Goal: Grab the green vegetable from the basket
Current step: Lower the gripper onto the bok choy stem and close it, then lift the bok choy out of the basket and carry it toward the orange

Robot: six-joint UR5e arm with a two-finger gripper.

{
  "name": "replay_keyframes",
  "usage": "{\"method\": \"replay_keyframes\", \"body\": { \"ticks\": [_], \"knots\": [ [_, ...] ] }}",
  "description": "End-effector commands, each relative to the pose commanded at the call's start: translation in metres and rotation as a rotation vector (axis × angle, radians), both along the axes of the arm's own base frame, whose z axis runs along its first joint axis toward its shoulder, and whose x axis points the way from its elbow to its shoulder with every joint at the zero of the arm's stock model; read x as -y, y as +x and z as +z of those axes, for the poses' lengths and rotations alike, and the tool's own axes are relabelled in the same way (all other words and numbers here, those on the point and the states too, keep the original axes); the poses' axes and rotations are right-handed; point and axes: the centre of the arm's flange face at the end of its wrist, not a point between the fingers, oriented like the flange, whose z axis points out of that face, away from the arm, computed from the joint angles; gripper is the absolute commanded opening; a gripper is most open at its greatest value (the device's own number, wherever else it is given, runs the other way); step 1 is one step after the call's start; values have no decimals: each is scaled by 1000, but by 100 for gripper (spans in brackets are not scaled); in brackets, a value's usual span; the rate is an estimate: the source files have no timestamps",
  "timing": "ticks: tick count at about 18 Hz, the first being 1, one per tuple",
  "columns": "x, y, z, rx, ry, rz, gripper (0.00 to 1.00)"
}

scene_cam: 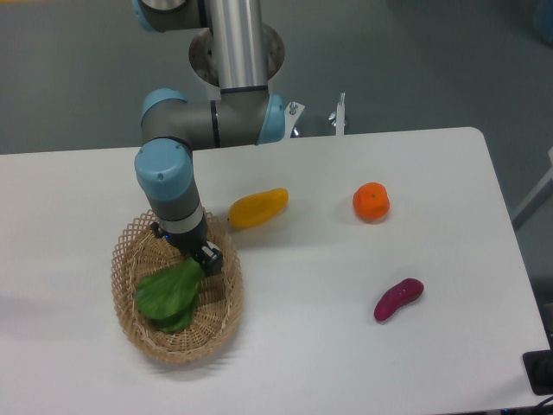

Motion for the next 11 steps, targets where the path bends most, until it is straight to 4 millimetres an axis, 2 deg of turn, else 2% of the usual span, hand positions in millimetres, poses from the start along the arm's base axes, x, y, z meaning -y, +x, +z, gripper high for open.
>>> {"method": "replay_keyframes", "body": {
  "ticks": [6,9,11],
  "knots": [
    [-2,-3,9,-8,15,3,32],
    [-7,-9,27,-24,44,6,32],
    [-10,-15,48,-41,72,11,32]
  ]
}}
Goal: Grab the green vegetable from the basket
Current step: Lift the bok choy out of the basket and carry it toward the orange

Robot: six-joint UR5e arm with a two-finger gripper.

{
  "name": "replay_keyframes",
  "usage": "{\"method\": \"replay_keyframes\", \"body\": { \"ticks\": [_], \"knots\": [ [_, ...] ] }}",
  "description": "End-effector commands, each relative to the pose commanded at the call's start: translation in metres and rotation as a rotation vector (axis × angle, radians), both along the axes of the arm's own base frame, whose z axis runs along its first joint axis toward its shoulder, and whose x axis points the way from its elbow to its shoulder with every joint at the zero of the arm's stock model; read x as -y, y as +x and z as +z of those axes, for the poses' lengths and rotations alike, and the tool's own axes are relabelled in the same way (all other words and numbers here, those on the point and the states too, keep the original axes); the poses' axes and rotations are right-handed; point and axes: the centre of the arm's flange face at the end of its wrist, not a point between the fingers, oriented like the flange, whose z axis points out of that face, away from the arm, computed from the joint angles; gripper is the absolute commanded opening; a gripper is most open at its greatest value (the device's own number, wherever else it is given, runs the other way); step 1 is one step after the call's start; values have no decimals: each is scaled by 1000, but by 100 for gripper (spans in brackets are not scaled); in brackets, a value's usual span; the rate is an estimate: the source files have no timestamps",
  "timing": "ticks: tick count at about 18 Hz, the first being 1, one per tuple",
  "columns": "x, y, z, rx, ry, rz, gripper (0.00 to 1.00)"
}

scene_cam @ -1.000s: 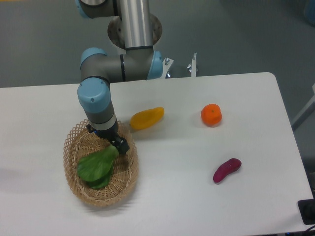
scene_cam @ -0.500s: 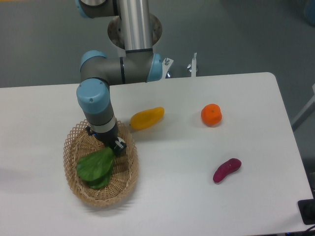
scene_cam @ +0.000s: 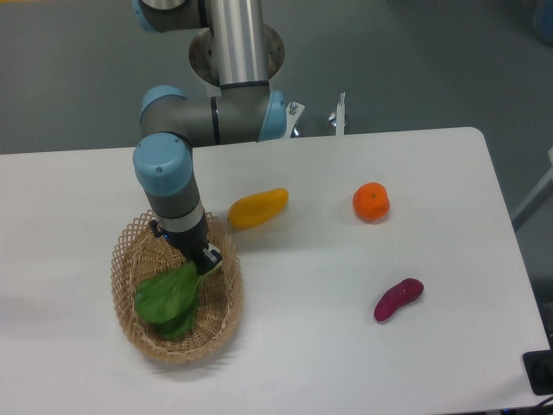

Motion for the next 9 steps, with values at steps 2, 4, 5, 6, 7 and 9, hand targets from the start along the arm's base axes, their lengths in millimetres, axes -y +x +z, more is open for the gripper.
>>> {"method": "replay_keyframes", "body": {
  "ticks": [2,4,5,6,7,9],
  "knots": [
    [2,-16,17,-16,30,21,32],
    [7,-37,49,-49,77,27,32],
    [9,-45,57,-57,82,24,32],
    [14,-58,63,-61,81,27,32],
    [21,-70,70,-61,78,28,32],
    [34,-93,81,-70,72,26,32]
  ]
}}
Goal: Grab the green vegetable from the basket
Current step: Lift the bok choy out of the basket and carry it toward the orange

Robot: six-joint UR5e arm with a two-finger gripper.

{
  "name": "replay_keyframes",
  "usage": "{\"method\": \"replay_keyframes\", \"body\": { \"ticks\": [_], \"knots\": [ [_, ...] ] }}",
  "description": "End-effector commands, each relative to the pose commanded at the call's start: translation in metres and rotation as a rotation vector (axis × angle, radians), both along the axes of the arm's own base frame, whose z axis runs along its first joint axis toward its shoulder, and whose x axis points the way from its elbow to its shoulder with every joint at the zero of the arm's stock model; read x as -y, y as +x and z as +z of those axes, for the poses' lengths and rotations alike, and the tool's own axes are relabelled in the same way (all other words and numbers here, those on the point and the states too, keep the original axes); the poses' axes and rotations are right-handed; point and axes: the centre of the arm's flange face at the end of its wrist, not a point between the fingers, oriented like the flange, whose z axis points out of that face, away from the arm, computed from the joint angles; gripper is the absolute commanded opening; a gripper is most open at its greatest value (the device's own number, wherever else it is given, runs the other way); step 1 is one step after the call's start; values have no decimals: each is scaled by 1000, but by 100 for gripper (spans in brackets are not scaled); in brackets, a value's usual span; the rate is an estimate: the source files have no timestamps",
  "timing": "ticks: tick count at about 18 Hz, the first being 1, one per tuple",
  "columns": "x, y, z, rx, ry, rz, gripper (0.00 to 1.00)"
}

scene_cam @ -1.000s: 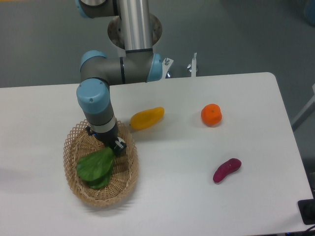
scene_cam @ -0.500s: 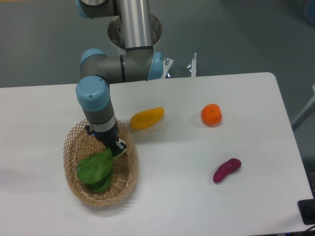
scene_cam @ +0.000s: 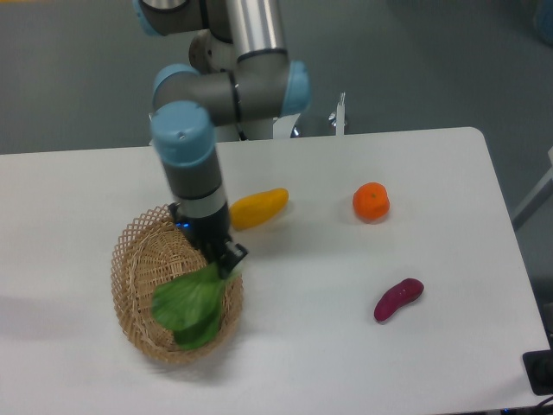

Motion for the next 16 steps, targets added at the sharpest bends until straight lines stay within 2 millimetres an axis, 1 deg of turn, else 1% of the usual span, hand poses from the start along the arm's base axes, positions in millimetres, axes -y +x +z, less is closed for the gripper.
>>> {"method": "replay_keyframes", "body": {
  "ticks": [4,7,8,11,14,16],
  "knots": [
    [39,-57,18,-9,-18,-14,32],
    [76,-102,19,12,-44,-35,32],
    [87,-114,21,9,-51,-42,32],
    [104,-131,27,11,-61,-60,32],
    [108,-138,33,10,-60,-49,32],
    [110,-140,32,13,-58,-46,32]
  ]
}}
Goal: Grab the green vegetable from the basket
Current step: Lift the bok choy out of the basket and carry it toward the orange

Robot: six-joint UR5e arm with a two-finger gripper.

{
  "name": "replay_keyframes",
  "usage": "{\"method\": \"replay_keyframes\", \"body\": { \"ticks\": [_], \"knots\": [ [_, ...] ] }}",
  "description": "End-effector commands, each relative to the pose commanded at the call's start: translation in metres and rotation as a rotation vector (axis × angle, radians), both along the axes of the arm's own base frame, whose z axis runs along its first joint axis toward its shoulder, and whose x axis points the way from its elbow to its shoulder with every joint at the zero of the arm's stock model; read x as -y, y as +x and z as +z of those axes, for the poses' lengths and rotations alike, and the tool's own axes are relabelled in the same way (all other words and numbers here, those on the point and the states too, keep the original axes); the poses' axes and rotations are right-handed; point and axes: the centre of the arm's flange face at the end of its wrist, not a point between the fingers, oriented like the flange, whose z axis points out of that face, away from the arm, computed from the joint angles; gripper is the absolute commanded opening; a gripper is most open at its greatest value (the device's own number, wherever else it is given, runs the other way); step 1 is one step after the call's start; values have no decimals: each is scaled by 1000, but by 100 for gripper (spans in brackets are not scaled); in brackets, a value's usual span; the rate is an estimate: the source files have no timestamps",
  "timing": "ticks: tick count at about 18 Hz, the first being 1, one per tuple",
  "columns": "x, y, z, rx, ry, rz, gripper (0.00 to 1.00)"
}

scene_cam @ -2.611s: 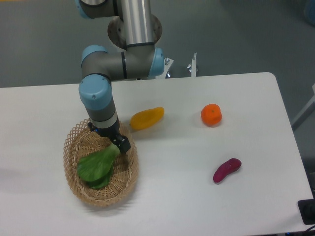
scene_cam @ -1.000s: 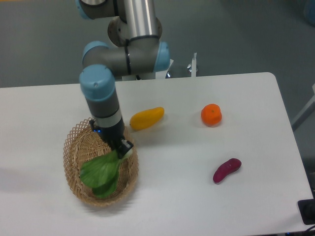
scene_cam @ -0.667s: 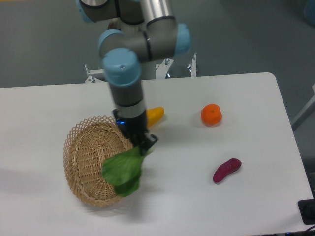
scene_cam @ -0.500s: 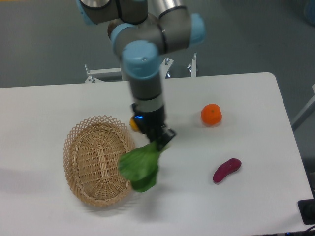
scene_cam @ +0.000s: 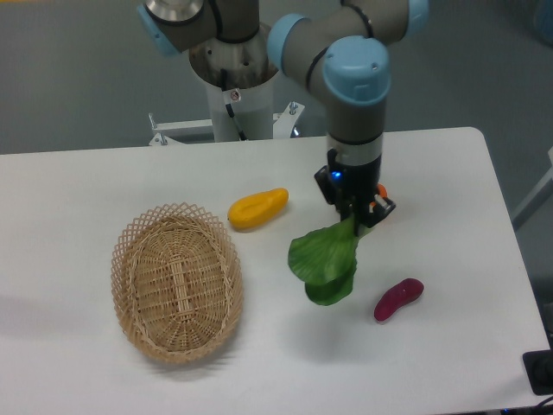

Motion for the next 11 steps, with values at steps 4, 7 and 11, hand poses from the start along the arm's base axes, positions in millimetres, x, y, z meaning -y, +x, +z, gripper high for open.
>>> {"method": "replay_keyframes", "body": {
  "ticks": [4,7,11],
  "knots": [
    [0,1,-2,7,2,0,32],
    [1,2,-6,14,-3,-1,32],
    [1,2,-5,14,-1,0,32]
  ]
}}
